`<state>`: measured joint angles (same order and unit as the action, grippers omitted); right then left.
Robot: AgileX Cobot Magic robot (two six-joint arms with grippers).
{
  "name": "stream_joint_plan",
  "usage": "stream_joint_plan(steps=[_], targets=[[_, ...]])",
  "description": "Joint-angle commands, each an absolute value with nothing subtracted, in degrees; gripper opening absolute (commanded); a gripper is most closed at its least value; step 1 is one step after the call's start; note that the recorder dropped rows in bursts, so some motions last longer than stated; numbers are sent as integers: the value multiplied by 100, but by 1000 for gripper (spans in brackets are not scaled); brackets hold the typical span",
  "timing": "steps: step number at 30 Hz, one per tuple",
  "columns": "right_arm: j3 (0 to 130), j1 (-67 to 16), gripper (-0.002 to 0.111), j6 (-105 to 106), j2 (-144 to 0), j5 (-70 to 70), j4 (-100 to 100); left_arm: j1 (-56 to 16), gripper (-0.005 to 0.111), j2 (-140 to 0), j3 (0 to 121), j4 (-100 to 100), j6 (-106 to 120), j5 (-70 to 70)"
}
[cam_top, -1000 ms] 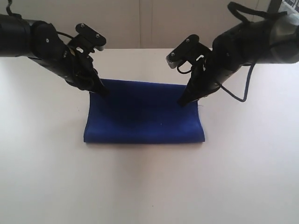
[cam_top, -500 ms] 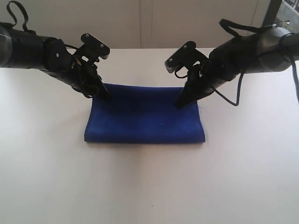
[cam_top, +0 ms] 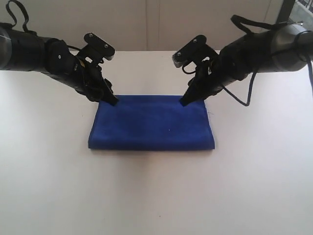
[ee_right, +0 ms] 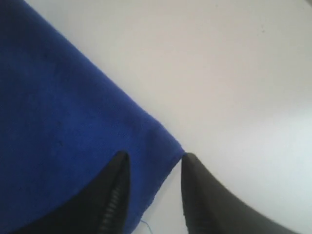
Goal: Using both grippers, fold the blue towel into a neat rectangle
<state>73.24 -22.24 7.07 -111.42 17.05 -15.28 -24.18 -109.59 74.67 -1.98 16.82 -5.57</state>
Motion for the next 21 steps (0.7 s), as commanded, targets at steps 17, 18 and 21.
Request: stream_joint_plan(steps=[17, 18, 21], targets=[[6922, -2094, 0, -278, -9866, 4877, 155, -2216, 0, -9938, 7543, -209, 104, -4729], [6695, -2045, 0, -278, -9653, 4887, 155, -1999, 0, -9815, 7543, -209, 0, -5109], [6304, -1941, 0, -278, -9258, 4876, 169, -1628, 0, -9617, 7518, -334, -67, -5634]])
